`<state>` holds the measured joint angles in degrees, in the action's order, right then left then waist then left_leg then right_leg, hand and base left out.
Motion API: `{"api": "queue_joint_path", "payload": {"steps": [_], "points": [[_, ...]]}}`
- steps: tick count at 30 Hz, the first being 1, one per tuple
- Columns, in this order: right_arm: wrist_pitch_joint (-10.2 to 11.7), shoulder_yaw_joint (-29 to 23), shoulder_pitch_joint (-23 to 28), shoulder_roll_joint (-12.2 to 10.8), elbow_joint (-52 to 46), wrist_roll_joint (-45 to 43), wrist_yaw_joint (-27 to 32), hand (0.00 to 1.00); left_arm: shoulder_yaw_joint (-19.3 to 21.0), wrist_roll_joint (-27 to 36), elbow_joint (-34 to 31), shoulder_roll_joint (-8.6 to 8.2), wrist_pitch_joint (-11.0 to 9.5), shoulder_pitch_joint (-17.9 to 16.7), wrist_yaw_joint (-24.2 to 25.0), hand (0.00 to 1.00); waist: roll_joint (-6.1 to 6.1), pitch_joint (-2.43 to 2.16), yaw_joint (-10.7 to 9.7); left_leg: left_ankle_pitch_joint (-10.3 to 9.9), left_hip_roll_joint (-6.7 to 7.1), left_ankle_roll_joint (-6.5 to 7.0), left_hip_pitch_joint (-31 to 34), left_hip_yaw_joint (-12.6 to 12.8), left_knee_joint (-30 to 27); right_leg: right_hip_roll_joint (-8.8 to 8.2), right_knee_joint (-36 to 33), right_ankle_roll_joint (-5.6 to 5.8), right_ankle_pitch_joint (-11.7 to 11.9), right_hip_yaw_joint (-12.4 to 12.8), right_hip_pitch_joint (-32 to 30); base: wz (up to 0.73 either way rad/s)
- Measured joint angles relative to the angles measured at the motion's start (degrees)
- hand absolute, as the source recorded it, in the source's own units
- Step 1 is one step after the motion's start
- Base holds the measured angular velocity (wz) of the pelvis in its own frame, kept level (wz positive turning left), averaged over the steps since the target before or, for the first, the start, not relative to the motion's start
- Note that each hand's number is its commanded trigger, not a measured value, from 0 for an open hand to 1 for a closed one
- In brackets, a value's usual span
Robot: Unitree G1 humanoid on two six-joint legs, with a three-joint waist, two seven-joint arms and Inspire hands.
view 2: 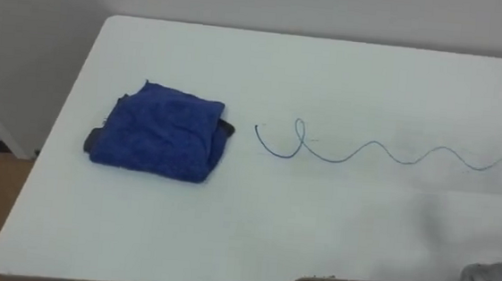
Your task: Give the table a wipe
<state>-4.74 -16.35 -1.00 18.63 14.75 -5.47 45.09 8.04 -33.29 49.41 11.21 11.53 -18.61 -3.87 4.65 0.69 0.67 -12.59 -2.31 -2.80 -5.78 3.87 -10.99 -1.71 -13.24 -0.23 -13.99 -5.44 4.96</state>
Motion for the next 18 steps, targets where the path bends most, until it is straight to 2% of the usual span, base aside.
{"api": "queue_joint_path", "payload": {"steps": [3, 5, 8, 13, 15, 18], "points": [[0.22, 2.49, -1.03, 0.27, -5.86, -6.24, -2.54, 0.00, -0.98, -0.02, -0.70, 0.03, -0.06, 0.05, 1.65, 0.00, 0.08, -0.17, 0.64, 0.00, 0.00, 0.00, 0.95, -1.00, -0.44, -0.11, 0.26, 0.00, 0.01, -1.49, -0.02, 0.24], [0.11, 5.75, -1.15, 2.13, -8.68, -10.13, -4.36, 0.00, -1.57, -0.02, -1.66, 0.04, -0.06, -0.12, 2.22, 0.00, 0.13, -0.33, 1.83, 0.01, -0.03, 0.01, 1.22, -1.53, -0.52, -0.09, 0.35, -0.06, 0.04, -2.14, 0.05, 0.13], [0.18, 10.85, -1.76, 3.10, -12.04, -18.05, -8.21, 0.00, -2.81, -0.04, -1.76, 0.05, -0.20, 0.81, 2.95, 0.00, -0.02, -0.56, 2.95, 0.01, -0.07, 0.01, 1.21, -1.71, -0.55, -0.10, 0.27, -0.07, 0.05, -2.83, 0.14, 0.03], [0.38, 15.26, -6.04, 3.25, -13.77, -26.29, -12.28, 0.00, -4.86, -0.04, -1.19, 0.73, -0.87, 2.18, 3.42, 0.00, 0.30, -0.55, 4.17, 0.01, -0.05, 0.01, 1.32, -2.46, -0.51, -0.14, 0.24, -0.08, 0.05, -3.96, 0.55, 0.08], [0.41, 16.79, -6.52, 3.77, -15.22, -29.33, -13.35, 0.00, -4.87, -0.04, -1.27, 0.91, -1.10, 2.31, 3.61, 0.00, 0.57, -0.45, 4.56, 0.01, -0.06, 0.02, 1.34, -2.65, -0.58, -0.14, 0.48, -0.08, 0.05, -4.36, 0.98, 0.09], [1.11, 20.65, -6.57, 4.80, -16.58, -31.77, -15.30, 0.00, -4.93, 0.01, -1.36, 1.17, -1.14, 2.45, 3.69, 0.00, 0.98, -0.54, 5.23, 0.01, -0.06, 0.01, 1.23, -2.69, -0.49, -0.15, 0.61, -0.08, 0.06, -4.49, 1.18, 0.00]]}}
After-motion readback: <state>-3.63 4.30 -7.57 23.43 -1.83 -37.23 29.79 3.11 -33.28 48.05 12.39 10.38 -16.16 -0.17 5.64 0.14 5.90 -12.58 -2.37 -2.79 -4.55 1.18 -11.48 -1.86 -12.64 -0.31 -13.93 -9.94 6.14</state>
